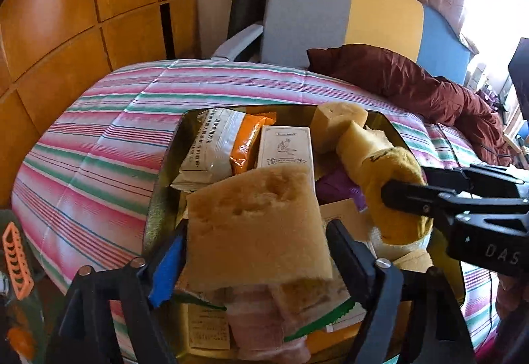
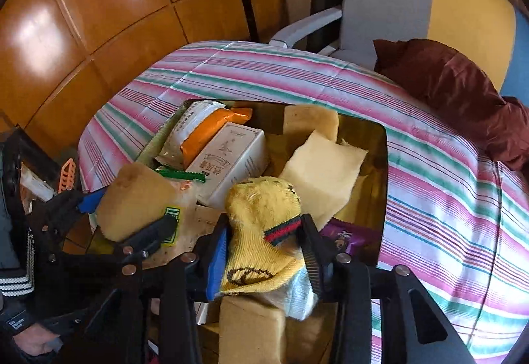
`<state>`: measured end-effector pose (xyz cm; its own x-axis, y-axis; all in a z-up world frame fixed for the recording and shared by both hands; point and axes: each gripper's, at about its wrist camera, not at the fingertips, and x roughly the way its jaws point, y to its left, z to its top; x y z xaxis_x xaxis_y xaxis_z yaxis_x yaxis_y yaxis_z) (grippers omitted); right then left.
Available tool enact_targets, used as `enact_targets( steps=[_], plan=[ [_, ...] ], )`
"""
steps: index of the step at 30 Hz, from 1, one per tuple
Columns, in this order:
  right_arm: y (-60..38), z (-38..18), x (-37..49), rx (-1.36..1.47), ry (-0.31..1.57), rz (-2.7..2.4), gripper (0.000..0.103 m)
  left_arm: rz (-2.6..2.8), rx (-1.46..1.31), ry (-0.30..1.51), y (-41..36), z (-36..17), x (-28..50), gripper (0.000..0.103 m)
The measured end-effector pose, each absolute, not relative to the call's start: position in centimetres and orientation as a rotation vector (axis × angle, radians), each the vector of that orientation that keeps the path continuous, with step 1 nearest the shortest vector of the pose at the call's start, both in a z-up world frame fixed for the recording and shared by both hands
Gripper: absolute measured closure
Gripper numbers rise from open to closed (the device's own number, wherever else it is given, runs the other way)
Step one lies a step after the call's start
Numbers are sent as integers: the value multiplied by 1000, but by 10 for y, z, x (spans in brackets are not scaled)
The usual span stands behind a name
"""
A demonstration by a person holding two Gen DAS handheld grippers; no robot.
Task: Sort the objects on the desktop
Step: 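Carry the sponge and yellow sock to the tray and release them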
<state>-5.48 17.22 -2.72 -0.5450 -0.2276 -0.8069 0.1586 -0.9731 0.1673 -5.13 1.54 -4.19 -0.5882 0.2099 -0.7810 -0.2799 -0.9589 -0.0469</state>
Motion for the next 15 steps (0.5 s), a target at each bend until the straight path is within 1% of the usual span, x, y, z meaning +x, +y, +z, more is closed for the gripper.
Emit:
enact_targets(
  steps=[1,4,6,10,12,15],
  plan=[
    [173,-26,-54,1352,-119,-2581,56,2588,-1248,122,15,-40,-50,20],
    [175,-19,-50,1299,-173,-2577,48,2612,-1237,122,12,-31,-47,20],
    [175,-13,-45,1263,-200,-2585,37,2626,-1227,92,8,-24,-43,20],
    [174,-4,-37,1231,-235,-2599,35,2657,-1184,56,1,-7,-34,20],
    [174,-2,-31,1223,-237,-2615,31,2679,-1153,59,-1,1,-27,21],
    [177,1,-17,1209,-253,-2652,28,2717,-1132,70,-3,13,-17,21]
  ],
)
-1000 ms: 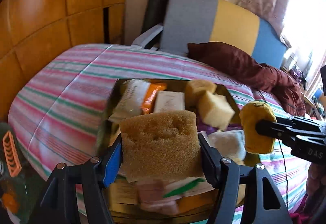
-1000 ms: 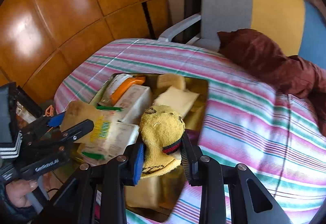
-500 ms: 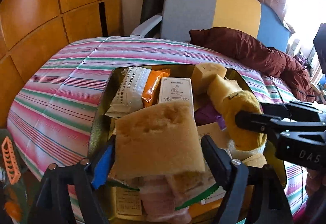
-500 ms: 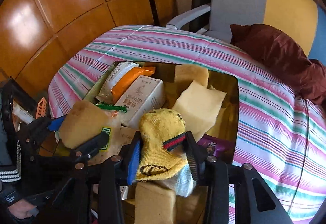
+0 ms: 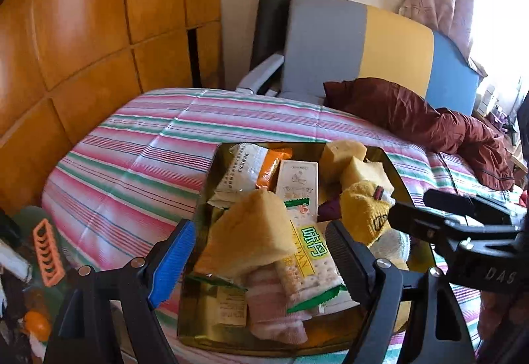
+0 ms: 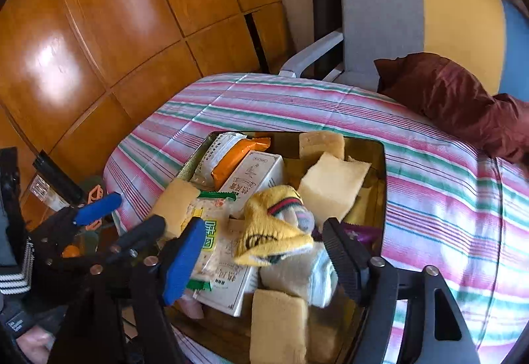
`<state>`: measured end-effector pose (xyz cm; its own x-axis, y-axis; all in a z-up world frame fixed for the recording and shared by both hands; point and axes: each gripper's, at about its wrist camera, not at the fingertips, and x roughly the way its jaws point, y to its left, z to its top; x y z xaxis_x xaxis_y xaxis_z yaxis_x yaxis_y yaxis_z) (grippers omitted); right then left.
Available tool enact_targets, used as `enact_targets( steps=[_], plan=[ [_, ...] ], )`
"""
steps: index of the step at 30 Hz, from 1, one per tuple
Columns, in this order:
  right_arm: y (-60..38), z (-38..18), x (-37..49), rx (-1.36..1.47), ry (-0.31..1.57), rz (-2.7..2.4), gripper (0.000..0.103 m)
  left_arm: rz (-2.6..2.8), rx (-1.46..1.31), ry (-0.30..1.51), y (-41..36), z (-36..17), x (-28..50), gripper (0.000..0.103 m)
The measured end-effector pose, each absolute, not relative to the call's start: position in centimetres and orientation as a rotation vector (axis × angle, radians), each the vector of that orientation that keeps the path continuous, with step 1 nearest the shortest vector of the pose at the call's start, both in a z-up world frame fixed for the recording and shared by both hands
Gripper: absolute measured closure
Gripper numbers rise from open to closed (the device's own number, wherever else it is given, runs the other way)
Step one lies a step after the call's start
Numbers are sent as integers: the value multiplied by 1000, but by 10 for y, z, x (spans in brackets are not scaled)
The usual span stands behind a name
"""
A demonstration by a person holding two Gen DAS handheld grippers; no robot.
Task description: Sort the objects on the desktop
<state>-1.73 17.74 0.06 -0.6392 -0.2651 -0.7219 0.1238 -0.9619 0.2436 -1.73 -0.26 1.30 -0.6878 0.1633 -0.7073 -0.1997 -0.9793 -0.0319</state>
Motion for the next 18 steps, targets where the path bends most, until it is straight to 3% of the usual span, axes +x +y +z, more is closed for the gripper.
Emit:
enact_targets(
  steps=[14,18],
  plan=[
    [187,-5,39,1169,-313,-2700,24,2859,-896,27,-11,57,25,22],
    [183,-7,47,1157,-291,-2694,23,2858,-898,-6,-17,58,27,28]
  ],
)
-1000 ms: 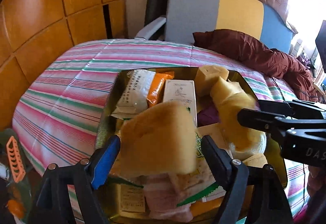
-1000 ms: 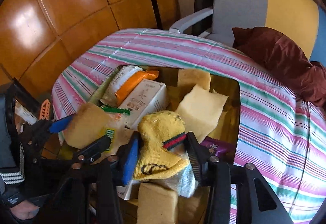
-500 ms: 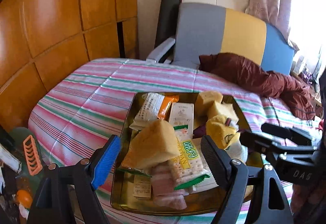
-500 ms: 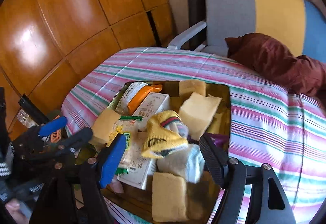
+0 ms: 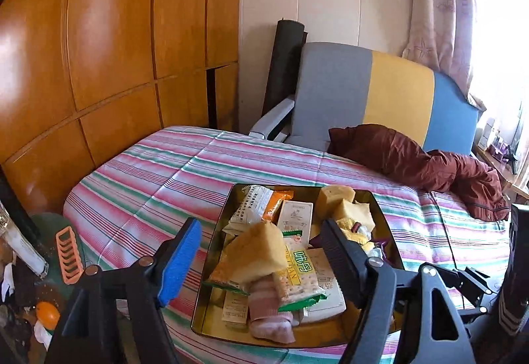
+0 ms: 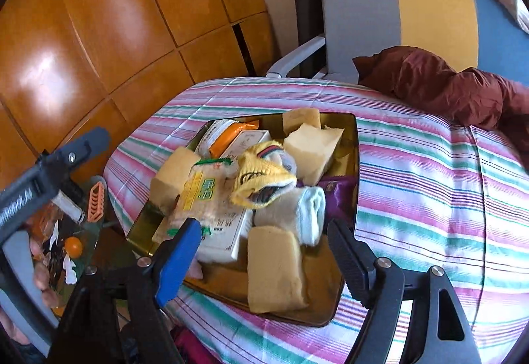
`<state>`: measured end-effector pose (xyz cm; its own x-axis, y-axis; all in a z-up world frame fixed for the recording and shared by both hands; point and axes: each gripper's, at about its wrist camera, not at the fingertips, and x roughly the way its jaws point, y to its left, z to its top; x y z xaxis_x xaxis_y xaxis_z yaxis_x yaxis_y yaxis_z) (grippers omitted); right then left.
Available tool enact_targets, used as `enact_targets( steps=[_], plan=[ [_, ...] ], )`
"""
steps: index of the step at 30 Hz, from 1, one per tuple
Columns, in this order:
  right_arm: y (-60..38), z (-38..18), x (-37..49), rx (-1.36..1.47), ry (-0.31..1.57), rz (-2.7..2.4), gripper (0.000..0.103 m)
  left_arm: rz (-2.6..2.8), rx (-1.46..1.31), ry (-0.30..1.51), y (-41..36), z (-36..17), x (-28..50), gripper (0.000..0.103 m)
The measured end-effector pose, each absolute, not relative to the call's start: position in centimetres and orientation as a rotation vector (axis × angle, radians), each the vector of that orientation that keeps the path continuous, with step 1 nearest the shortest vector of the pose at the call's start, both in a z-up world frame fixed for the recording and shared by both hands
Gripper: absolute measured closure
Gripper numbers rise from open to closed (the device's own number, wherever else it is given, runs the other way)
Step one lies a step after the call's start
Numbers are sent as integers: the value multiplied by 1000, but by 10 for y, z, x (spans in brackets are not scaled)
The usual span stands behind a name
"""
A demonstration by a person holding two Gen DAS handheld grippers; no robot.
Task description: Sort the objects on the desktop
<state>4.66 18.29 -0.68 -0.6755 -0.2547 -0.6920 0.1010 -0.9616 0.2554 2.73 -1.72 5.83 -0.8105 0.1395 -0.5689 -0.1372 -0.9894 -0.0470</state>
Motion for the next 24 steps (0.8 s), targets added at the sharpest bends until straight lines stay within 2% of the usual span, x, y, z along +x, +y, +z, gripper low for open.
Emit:
enact_targets(
  steps=[5,24],
  plan=[
    [179,-6,56,1141,-265,-2697,21,2831,-925,-23,-22,54,29,32],
    [177,-9,65,1150,-217,-2733,18,2810,-978,-29,-25,40,24,32]
  ],
)
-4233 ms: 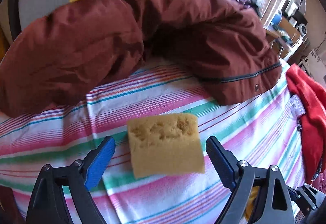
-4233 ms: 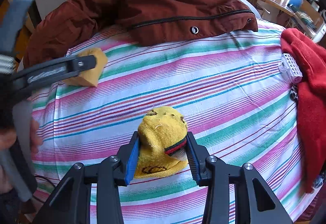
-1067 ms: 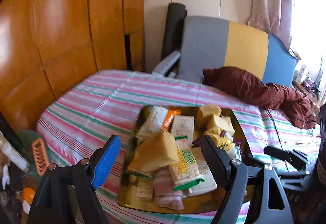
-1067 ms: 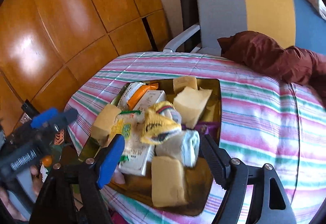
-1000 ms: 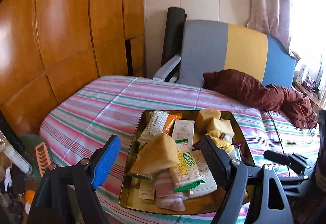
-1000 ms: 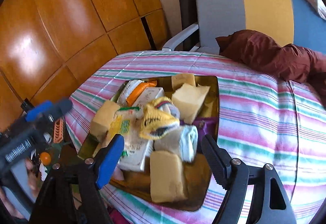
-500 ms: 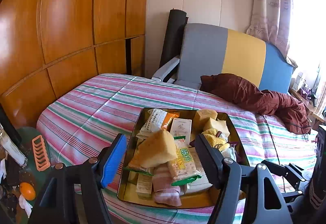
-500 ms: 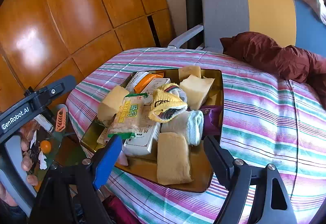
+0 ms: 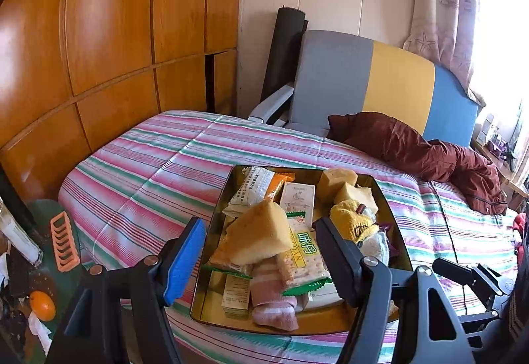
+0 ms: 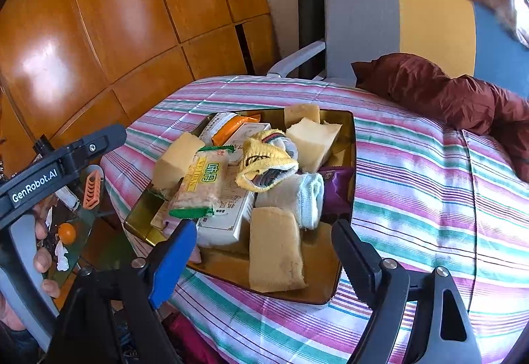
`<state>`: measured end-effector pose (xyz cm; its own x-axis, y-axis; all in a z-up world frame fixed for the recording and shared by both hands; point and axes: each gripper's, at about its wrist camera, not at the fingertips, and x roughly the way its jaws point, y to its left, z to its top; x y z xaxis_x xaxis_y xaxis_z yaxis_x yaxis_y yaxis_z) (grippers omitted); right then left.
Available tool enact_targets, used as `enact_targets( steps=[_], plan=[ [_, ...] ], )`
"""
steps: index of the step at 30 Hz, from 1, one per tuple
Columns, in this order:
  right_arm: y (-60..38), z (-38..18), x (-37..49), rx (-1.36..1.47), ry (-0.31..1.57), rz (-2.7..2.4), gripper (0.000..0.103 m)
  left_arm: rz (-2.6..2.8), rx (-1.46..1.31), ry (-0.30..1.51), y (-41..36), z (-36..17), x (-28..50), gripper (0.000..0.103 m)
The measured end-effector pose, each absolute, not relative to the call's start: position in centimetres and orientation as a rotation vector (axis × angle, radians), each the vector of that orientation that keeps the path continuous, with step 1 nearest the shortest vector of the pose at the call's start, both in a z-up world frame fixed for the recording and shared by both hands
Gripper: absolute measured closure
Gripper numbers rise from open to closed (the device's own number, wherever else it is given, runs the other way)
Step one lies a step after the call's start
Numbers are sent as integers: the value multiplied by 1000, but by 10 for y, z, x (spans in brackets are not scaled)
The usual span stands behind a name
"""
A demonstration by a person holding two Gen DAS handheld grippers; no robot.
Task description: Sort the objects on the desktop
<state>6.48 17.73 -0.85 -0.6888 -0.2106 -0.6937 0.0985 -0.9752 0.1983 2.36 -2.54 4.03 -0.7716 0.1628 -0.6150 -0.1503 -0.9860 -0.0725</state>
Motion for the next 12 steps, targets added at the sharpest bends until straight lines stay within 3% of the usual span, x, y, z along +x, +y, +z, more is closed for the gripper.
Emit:
enact_targets(
  steps=[4,6,8,12],
  plan=[
    [178,-9,65,1154,-207,-2740,17,2790,-980,-38,-25,37,21,34],
    [180,-10,65,1155,-205,-2747,17,2773,-977,-47,-24,35,20,43],
    [183,-10,66,1151,-202,-2763,17,2770,-986,-33,-24,32,19,46],
    [196,-3,69,1119,-207,-2843,17,2779,-1006,-25,-22,29,16,47]
  ],
)
